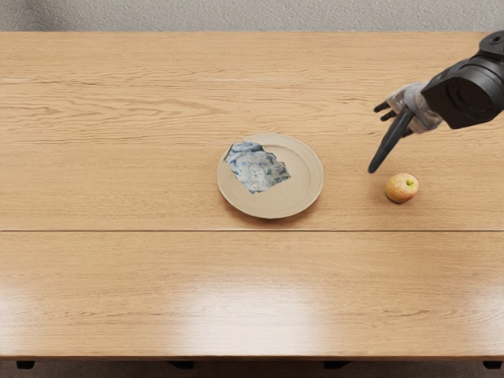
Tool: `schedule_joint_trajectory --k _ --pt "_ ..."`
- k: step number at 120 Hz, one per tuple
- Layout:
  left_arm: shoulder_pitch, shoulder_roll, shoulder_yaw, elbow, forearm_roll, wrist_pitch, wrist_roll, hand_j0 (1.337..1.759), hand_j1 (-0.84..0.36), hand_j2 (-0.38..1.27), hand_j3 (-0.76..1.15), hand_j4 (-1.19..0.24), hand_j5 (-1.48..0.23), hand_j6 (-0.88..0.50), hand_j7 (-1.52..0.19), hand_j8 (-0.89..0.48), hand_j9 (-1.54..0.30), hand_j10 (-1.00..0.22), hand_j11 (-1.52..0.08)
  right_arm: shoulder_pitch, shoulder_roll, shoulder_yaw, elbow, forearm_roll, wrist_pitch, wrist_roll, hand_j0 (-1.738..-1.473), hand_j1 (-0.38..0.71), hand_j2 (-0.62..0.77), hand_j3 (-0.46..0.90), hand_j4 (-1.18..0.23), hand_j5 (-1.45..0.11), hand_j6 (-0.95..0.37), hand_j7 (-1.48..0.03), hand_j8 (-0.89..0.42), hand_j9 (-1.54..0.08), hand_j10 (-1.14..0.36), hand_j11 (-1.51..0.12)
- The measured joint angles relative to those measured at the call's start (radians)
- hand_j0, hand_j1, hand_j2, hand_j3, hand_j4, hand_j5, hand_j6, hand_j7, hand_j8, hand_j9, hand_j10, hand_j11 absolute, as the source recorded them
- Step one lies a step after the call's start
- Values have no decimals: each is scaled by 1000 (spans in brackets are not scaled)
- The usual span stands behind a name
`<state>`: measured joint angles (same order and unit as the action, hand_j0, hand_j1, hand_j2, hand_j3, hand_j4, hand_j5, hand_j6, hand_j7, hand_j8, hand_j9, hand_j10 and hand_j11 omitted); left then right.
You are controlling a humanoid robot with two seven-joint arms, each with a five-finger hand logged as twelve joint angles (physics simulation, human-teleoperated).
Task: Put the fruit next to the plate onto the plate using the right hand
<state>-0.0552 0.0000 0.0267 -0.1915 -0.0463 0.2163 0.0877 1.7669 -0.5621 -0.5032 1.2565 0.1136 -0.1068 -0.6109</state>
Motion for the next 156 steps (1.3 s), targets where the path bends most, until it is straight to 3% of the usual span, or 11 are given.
schedule_joint_trajectory --k 18,31,36,45,51,58,67,88,110,129,156 --pt "0 0 0 0 0 0 0 1658 341 2 0 -7 -9 -7 -9 -7 -9 -7 -9 -21 4 -2 -38 -1 -5 0 -1658 -349 0 0 -1 0 -2 0 -2 0 -1 0" --pt "0 0 0 0 0 0 0 1658 341 2 0 -7 -9 -7 -9 -7 -9 -7 -9 -56 6 -4 -42 -120 -65 4 -1658 -349 0 0 -1 0 -2 0 -2 0 -1 0" --pt "0 0 0 0 0 0 0 1658 341 2 0 -7 -9 -7 -9 -7 -9 -7 -9 -71 6 -9 -36 -147 -90 58 -1658 -349 0 0 -1 0 -2 0 -2 0 -1 0" --pt "0 0 0 0 0 0 0 1658 341 2 0 -7 -9 -7 -9 -7 -9 -7 -9 -85 4 -48 -19 -215 -101 214 -1658 -349 0 0 -1 0 -2 0 -2 0 -1 0" --pt "0 0 0 0 0 0 0 1658 341 2 0 -7 -9 -7 -9 -7 -9 -7 -9 -87 5 -79 -10 -270 -83 294 -1658 -349 0 0 -1 0 -2 0 -1 0 -1 0" --pt "0 0 0 0 0 0 0 1658 341 2 0 -7 -9 -7 -9 -7 -9 -7 -9 -76 7 -129 -1 -329 -52 350 -1658 -349 0 0 -1 0 -2 0 -1 0 -1 0" --pt "0 0 0 0 0 0 0 1658 341 2 0 -7 -9 -7 -9 -7 -9 -7 -9 -63 8 -186 9 -395 -14 389 -1658 -349 0 0 -1 0 -2 0 -1 0 -1 0" --pt "0 0 0 0 0 0 0 1658 341 2 0 -7 -9 -7 -9 -7 -9 -7 -9 -68 9 -266 15 -447 61 419 -1658 -349 0 0 -1 0 -2 0 -1 0 -1 0" --pt "0 0 0 0 0 0 0 1658 341 2 0 -7 -9 -7 -9 -7 -9 -7 -9 -134 8 -265 -43 -433 36 442 -1658 -349 0 0 -1 0 -2 0 -1 0 -1 0" --pt "0 0 0 0 0 0 0 1658 341 2 0 -7 -9 -7 -9 -7 -9 -7 -9 -202 -1 -228 -61 -437 4 449 -1658 -349 0 0 -1 0 -1 0 -1 0 -1 0" --pt "0 0 0 0 0 0 0 1658 341 2 0 -7 -9 -7 -9 -7 -9 -7 -9 -348 -75 -51 -70 -501 -19 449 -1658 -339 -1 0 -10 -11 -10 -11 -10 -11 -9 -11"
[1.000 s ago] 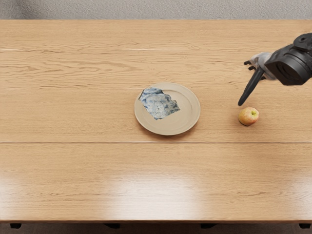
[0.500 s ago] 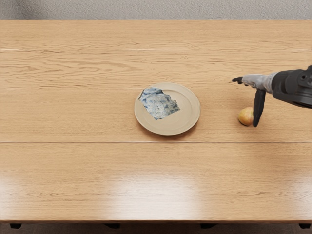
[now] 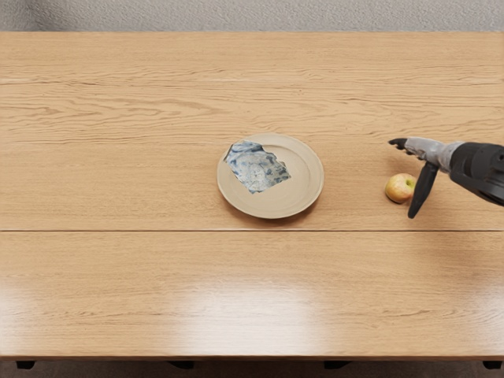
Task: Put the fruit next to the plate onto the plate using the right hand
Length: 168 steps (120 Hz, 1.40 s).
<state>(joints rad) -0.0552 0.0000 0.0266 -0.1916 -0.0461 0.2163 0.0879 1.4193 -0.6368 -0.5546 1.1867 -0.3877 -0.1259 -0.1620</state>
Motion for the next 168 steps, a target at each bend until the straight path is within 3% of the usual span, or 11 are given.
schedule_joint_trajectory --k 62,123,168 --pt "0 0 0 0 0 0 0 1658 341 2 0 -7 -9 -7 -9 -7 -9 -7 -9 -33 -47 39 -1 -13 -49 0 -1658 -56 -48 0 -247 -319 -248 -319 -247 -319 -246 -319" --pt "0 0 0 0 0 0 0 1658 341 2 0 -7 -9 -7 -9 -7 -9 -7 -9 -46 -128 85 109 -70 -39 -2 -1658 8 -58 0 -301 -389 -302 -389 -301 -389 -300 -389" --pt "0 0 0 0 0 0 0 1658 341 2 0 -7 -9 -7 -9 -7 -9 -7 -9 -73 -131 129 122 -66 -49 -2 -1658 99 -72 0 -376 -487 -377 -486 -376 -487 -376 -487"
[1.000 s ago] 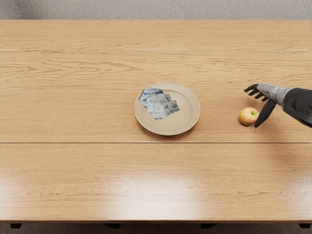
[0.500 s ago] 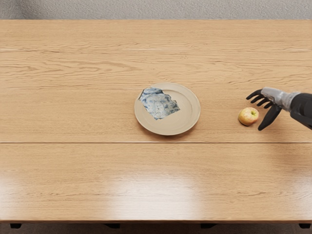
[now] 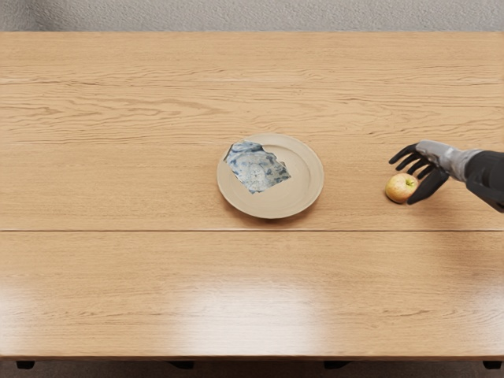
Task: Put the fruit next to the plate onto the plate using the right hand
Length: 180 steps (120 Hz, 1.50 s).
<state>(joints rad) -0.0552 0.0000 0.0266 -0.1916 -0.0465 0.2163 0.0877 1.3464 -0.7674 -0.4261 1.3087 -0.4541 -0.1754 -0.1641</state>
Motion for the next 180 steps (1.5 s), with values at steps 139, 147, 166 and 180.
schedule_joint_trajectory --k 139,147,166,180 --pt "0 0 0 0 0 0 0 1658 341 2 0 -7 -9 -7 -9 -7 -9 -7 -9 -1 11 70 53 3 7 -21 -1658 221 95 0 -525 -695 -483 -688 -401 -693 -526 -693" --pt "0 0 0 0 0 0 0 1658 341 2 0 -7 -9 -7 -9 -7 -9 -7 -9 8 12 73 61 2 7 -25 -1658 222 95 0 -525 -696 -486 -689 -404 -694 -527 -694" --pt "0 0 0 0 0 0 0 1658 341 2 0 -7 -9 -7 -9 -7 -9 -7 -9 30 17 77 76 3 7 -29 -1658 221 96 0 -525 -698 -488 -690 -407 -695 -526 -695" --pt "0 0 0 0 0 0 0 1658 341 2 0 -7 -9 -7 -9 -7 -9 -7 -9 45 40 77 80 5 3 -44 -1658 221 97 0 -526 -696 -492 -690 -408 -693 -528 -692"
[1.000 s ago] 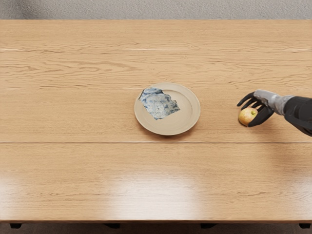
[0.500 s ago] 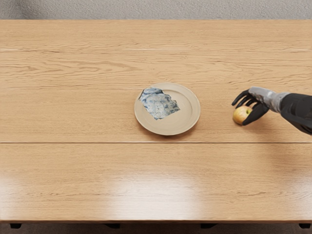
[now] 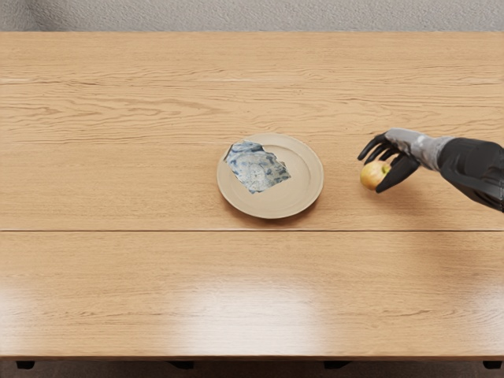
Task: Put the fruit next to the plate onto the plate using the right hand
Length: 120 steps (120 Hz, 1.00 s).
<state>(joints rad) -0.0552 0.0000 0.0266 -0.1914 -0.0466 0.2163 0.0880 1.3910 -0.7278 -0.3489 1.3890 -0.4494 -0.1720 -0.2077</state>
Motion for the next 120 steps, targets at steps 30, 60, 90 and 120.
schedule_joint_trajectory --k 30,60,90,120 --pt "0 0 0 0 0 0 0 1658 341 2 0 -7 -9 -7 -9 -7 -9 -7 -9 32 54 0 2 16 -6 -23 -1658 221 93 0 -524 -699 -488 -690 -404 -694 -527 -694" --pt "0 0 0 0 0 0 0 1658 341 2 0 -7 -9 -7 -9 -7 -9 -7 -9 64 79 0 12 38 -5 -29 -1658 223 89 0 -524 -699 -484 -690 -401 -693 -527 -693" --pt "0 0 0 0 0 0 0 1658 341 2 0 -7 -9 -7 -9 -7 -9 -7 -9 91 116 0 22 63 -8 -30 -1658 223 88 0 -524 -699 -485 -690 -400 -693 -527 -693" --pt "0 0 0 0 0 0 0 1658 341 2 0 -7 -9 -7 -9 -7 -9 -7 -9 104 169 4 22 100 -39 -30 -1658 223 87 0 -525 -697 -485 -689 -401 -691 -527 -690"
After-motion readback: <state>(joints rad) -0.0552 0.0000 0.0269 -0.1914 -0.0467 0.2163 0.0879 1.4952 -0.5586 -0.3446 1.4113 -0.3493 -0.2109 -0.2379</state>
